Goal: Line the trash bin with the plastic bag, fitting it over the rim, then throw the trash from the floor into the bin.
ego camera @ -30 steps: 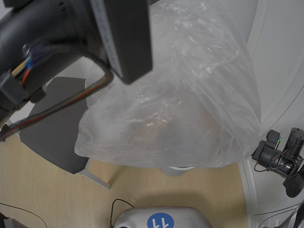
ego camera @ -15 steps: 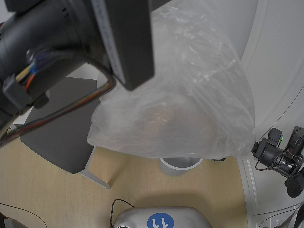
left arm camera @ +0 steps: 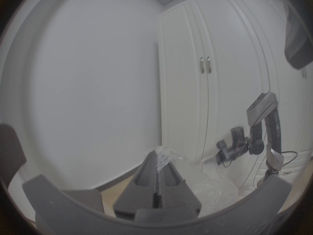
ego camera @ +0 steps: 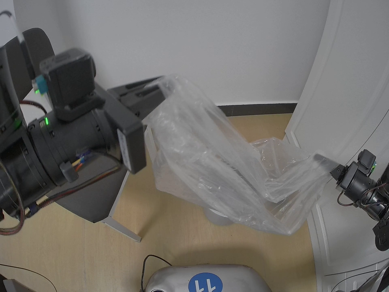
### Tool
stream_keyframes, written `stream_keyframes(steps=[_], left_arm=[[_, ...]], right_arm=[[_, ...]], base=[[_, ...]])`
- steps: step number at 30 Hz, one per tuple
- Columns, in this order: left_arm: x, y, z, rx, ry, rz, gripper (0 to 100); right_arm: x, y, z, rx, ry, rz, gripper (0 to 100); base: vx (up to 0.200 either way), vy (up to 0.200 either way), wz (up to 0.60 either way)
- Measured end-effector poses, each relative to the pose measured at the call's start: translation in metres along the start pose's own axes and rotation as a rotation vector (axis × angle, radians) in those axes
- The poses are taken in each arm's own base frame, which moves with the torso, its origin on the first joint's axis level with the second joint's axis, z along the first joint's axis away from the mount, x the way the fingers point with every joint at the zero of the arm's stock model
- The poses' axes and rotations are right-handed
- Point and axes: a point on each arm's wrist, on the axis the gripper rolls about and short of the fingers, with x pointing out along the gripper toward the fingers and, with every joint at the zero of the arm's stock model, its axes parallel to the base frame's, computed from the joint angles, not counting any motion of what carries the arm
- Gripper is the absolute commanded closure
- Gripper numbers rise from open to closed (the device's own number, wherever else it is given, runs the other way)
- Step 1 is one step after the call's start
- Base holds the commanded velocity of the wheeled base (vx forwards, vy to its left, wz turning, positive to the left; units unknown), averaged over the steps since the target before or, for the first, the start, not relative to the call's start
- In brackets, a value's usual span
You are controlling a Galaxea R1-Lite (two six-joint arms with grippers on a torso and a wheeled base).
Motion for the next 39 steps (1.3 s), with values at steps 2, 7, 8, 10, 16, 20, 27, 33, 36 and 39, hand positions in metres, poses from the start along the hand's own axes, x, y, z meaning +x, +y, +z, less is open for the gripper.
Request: stream_keyframes(steps=[2,7,8,10,16,20,27,33,36,39], left_arm=[[-0.003,0.005,-0.011,-0.025,0.040,0.024,100],[-0.011,0.012,-0.041,-0.084,0.141,0.068,100],[-0.013,0.013,-0.046,-0.097,0.158,0.076,100],[-0.015,0.015,-0.053,-0.118,0.178,0.087,100],[-0.018,0.020,-0.070,-0.176,0.237,0.124,100],[-0.018,0.022,-0.077,-0.202,0.262,0.143,100],[-0.013,0.025,-0.085,-0.234,0.261,0.166,100],[0.006,0.027,-0.096,-0.243,0.208,0.209,100],[0.017,0.028,-0.105,-0.237,0.187,0.267,100],[0.023,0.031,-0.116,-0.231,0.213,0.297,100]], right_arm=[[-0.002,0.002,0.005,-0.015,-0.023,0.002,100],[-0.005,0.003,0.017,-0.053,-0.080,-0.002,100],[-0.005,0.003,0.020,-0.062,-0.088,-0.006,100],[-0.005,0.000,0.021,-0.057,-0.075,-0.032,100],[-0.003,-0.012,0.021,0.015,0.037,-0.164,100],[-0.004,-0.012,0.022,0.054,0.123,-0.261,100],[-0.004,0.006,0.032,-0.065,0.155,-0.506,100],[0.007,0.046,0.036,-0.290,0.188,-0.452,100],[0.007,0.060,0.035,-0.367,0.206,-0.400,100],[0.005,0.066,0.033,-0.418,0.216,-0.376,100]], base=[[0.000,0.000,0.00],[0.000,0.000,0.00],[0.000,0.000,0.00],[0.000,0.000,0.00],[0.000,0.000,0.00],[0.000,0.000,0.00],[0.000,0.000,0.00],[0.000,0.000,0.00],[0.000,0.000,0.00],[0.000,0.000,0.00]])
